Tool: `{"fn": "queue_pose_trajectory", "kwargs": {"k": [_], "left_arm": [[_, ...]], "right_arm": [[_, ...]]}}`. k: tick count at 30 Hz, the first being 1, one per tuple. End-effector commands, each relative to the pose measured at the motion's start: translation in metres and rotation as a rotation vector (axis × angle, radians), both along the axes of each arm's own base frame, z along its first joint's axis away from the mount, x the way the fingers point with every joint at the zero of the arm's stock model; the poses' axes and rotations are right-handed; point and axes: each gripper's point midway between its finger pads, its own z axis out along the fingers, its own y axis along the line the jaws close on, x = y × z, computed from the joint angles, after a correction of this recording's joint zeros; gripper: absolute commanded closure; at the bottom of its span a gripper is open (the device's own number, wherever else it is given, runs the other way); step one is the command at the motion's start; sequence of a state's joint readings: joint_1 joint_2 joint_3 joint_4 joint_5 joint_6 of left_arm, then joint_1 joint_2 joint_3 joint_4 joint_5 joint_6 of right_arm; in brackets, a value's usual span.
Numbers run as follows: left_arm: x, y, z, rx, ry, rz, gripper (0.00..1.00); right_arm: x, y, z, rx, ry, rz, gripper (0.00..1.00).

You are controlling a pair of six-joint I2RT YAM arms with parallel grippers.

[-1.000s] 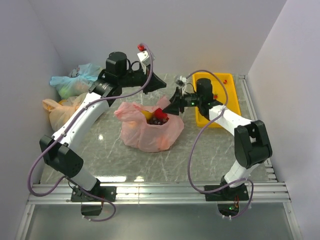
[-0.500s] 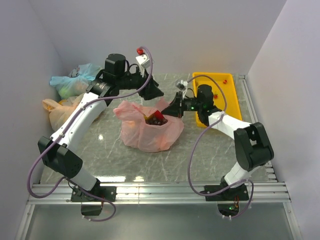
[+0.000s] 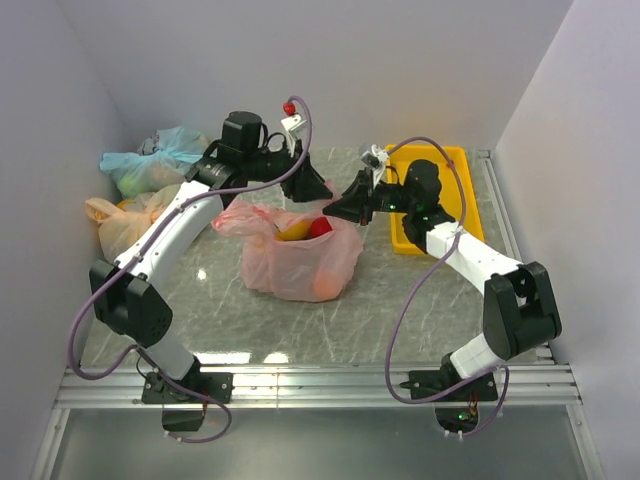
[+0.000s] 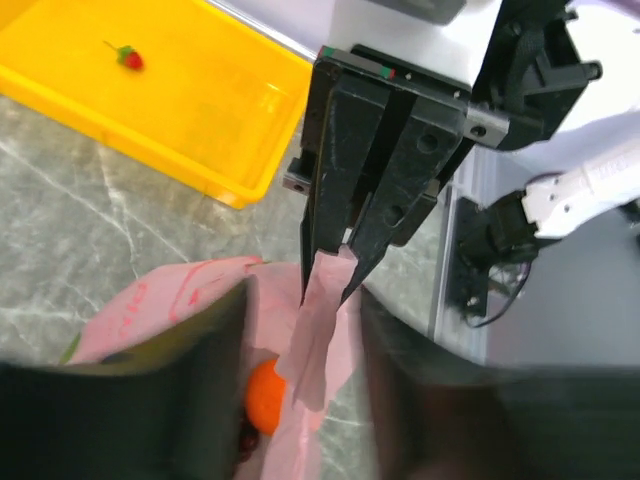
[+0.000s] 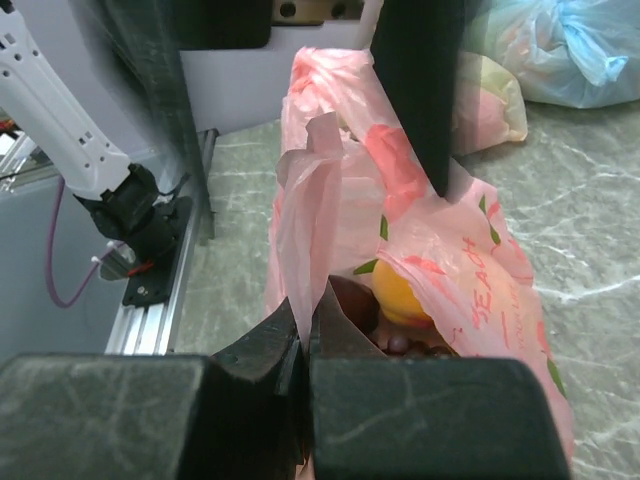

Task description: Place the fake fruits into the plastic bag and tie a complex knot

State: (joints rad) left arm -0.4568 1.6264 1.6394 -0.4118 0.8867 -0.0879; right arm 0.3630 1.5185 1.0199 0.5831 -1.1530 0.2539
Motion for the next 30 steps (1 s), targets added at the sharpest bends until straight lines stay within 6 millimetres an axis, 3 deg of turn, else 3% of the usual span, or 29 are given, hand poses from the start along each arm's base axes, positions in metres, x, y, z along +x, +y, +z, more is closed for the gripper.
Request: {"fn": "queue_pose_trajectory", "kwargs": {"k": [1, 2, 3, 4, 7, 13, 18, 23, 24, 25, 27, 29, 30], "left_arm": [[-0.008, -0.008, 0.01, -0.064, 0.008, -0.073, 0.58], [-0.01, -0.009, 0.009, -0.069, 0.016, -0.088, 0.67], [-0.011, -0.008, 0.01, -0.07, 0.02, -0.091, 0.91], [-0.011, -0.008, 0.01, -0.072, 0.02, -0.092, 0.99], [-0.011, -0.007, 0.021, -0.093, -0.014, -0.068, 1.0], [-0.008, -0.003, 0.046, -0.128, -0.053, -0.029, 1.0], [-0.003, 0.0, 0.06, -0.141, -0.08, -0.005, 1.0], [0.005, 0.01, 0.067, -0.151, -0.103, 0.052, 1.0], [0.005, 0.011, 0.068, -0.154, -0.112, 0.056, 1.0], [0.007, 0.011, 0.068, -0.154, -0.114, 0.062, 1.0], [0.006, 0.013, 0.066, -0.15, -0.123, 0.063, 1.0], [0.005, 0.015, 0.064, -0.138, -0.144, 0.068, 1.0], [0.008, 0.018, 0.064, -0.126, -0.155, 0.091, 0.87]], "right_arm": [[-0.007, 0.006, 0.026, 0.038, -0.087, 0.028, 0.98], [-0.006, 0.007, 0.023, 0.036, -0.086, 0.024, 0.96], [-0.003, 0.006, 0.02, 0.033, -0.082, 0.014, 0.91], [-0.002, 0.007, 0.015, 0.027, -0.081, 0.011, 0.74], [0.008, 0.011, -0.01, -0.003, -0.043, -0.003, 0.61], [0.02, 0.016, -0.065, -0.051, 0.043, 0.003, 0.58], [0.022, 0.018, -0.106, -0.089, 0.135, 0.009, 0.6], [0.014, 0.015, -0.131, -0.125, 0.207, 0.022, 0.65], [0.011, 0.013, -0.135, -0.132, 0.216, 0.026, 0.67], [0.01, 0.012, -0.139, -0.141, 0.215, 0.032, 0.8], [0.006, 0.012, -0.146, -0.165, 0.254, 0.044, 0.95], [0.0, 0.007, -0.155, -0.215, 0.297, 0.058, 1.0], [0.003, 0.005, -0.15, -0.223, 0.283, 0.066, 1.0]]}}
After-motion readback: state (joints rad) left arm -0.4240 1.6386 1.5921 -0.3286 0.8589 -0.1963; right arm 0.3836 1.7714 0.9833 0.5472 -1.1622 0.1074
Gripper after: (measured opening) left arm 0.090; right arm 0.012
